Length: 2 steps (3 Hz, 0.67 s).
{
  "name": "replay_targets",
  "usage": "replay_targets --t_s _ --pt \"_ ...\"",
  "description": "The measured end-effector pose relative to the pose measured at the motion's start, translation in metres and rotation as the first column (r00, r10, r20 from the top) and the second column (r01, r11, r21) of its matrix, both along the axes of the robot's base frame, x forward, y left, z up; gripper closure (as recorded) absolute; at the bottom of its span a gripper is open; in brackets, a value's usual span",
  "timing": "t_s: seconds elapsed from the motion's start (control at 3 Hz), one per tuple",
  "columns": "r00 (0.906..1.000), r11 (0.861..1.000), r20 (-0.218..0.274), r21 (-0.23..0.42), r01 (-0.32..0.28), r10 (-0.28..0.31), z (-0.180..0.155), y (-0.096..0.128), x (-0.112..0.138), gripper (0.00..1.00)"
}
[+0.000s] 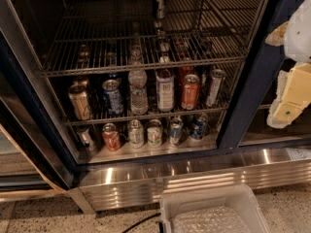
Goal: Pick redbull can from top shelf of fridge
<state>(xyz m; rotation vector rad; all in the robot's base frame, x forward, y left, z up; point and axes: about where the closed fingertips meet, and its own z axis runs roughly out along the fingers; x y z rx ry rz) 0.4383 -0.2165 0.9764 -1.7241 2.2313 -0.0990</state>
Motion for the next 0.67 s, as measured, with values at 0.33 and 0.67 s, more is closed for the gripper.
replay_targets --t_s 0.33,0.67 --pt "1.0 1.0 0.002 0.001 0.0 0.0 0.0 0.001 0.001 0.0" --pt "0.9991 0.999 0.03 0.042 -0.032 0.031 0.002 0.033 0.013 0.0"
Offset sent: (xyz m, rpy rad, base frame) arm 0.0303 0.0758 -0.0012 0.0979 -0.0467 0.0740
